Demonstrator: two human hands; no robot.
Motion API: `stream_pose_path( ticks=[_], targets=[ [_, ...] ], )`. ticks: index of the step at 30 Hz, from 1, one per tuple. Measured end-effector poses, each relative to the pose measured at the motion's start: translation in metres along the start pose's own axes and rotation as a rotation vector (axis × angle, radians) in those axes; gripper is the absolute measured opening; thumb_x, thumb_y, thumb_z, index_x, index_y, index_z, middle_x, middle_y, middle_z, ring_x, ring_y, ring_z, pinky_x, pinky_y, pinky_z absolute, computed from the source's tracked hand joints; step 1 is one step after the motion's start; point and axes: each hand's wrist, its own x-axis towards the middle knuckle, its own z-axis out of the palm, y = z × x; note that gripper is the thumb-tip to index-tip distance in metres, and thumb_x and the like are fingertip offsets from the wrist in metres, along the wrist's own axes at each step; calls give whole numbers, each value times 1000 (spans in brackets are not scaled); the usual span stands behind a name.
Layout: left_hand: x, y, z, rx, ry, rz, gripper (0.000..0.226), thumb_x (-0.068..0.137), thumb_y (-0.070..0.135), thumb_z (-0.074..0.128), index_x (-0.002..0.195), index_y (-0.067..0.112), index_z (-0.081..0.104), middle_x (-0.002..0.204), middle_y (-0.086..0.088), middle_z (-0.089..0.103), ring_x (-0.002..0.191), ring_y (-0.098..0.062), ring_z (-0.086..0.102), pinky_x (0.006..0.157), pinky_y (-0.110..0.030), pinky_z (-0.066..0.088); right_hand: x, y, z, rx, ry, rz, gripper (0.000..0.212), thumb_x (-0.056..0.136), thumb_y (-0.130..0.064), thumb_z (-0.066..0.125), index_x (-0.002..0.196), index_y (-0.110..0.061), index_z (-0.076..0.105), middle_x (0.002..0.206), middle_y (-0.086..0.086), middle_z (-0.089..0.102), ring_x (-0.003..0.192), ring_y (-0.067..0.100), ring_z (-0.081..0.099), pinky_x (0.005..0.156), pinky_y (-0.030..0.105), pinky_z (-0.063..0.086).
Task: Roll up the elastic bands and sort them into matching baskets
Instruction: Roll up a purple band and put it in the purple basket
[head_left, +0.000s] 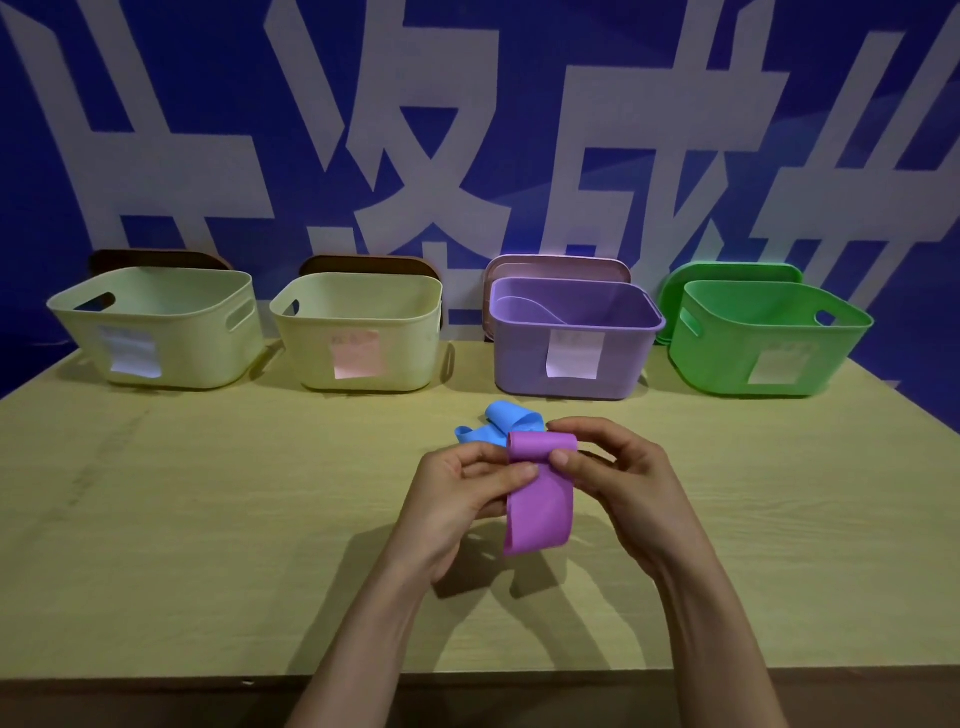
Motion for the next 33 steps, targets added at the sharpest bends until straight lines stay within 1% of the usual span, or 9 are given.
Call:
stream_pose_path(
  ticks=[3, 8, 11, 14, 16, 19, 22, 26, 33],
  targets=[
    [-1, 1, 0, -14, -27, 25, 21, 73, 6, 74, 93, 7, 70, 84, -10, 74, 76, -16, 70, 67, -24, 56, -2, -3, -1, -77, -16, -51, 28, 71, 10, 70, 90, -10, 70, 92, -1, 74, 85, 11, 68, 73, 21, 53],
    [0, 1, 4, -67, 14, 55, 32, 66, 23, 73, 93, 6, 73, 85, -10, 74, 74, -16, 69, 64, -22, 54, -4, -5, 0, -180, -52, -86, 31, 71, 11, 72, 93, -10, 70, 96, -2, 73, 95, 13, 68, 78, 22, 53],
    [2, 0, 3, -86, 33, 68, 26, 70, 14, 74, 94, 4, 72, 83, -10, 74, 73, -16, 69, 63, -21, 54, -4, -4, 2, -186, -11, -27, 31, 74, -19, 74, 104, -17, 68, 96, -1, 71, 88, 14, 69, 78, 25, 55],
    [2, 0, 4, -73, 32, 84, 33, 67, 13, 76, 98, 3, 70, 88, -12, 74, 77, -18, 70, 67, -23, 55, -2, -2, 4, -230, -12, 48, 34, 77, -39, 62, 89, -8, 70, 75, 0, 66, 73, 12, 61, 69, 24, 53],
    [2, 0, 5, -70, 30, 91, 37, 64, 14, 77, 98, 4, 70, 89, -12, 74, 77, -17, 70, 67, -23, 55, -1, 0, 6, -231, -24, 44, 33, 82, -35, 61, 85, -3, 69, 71, 5, 61, 69, 13, 55, 65, 24, 51],
    [3, -1, 6, -75, 17, 86, 22, 74, 8, 73, 95, 9, 70, 84, -6, 74, 74, -12, 69, 64, -21, 53, 2, 1, 7, -199, 22, 29, 20, 89, -21, 61, 84, -4, 70, 68, 1, 62, 65, 11, 54, 64, 24, 49],
    [5, -3, 5, -83, -3, 46, 35, 71, 20, 73, 104, 9, 67, 88, -2, 74, 79, -11, 69, 66, -22, 54, 4, 2, 9, -125, 57, 38, 15, 90, -15, 60, 83, -9, 71, 70, -2, 67, 63, 7, 59, 62, 20, 49],
    [4, -9, 2, -3, -16, -22, 21, 80, 13, 71, 98, 2, 69, 85, -9, 73, 77, -17, 65, 68, -26, 52, 5, 1, 8, -46, 80, 17, 15, 91, -8, 57, 82, -10, 69, 62, -9, 65, 55, -1, 56, 56, 13, 46],
    [3, -5, 2, 8, -7, 44, 17, 79, 3, 70, 96, 1, 70, 82, -10, 73, 73, -15, 69, 64, -23, 55, 0, -1, 3, -117, 29, -15, 14, 83, -2, 66, 92, -13, 70, 82, -7, 71, 67, 5, 61, 64, 18, 49]
  ],
)
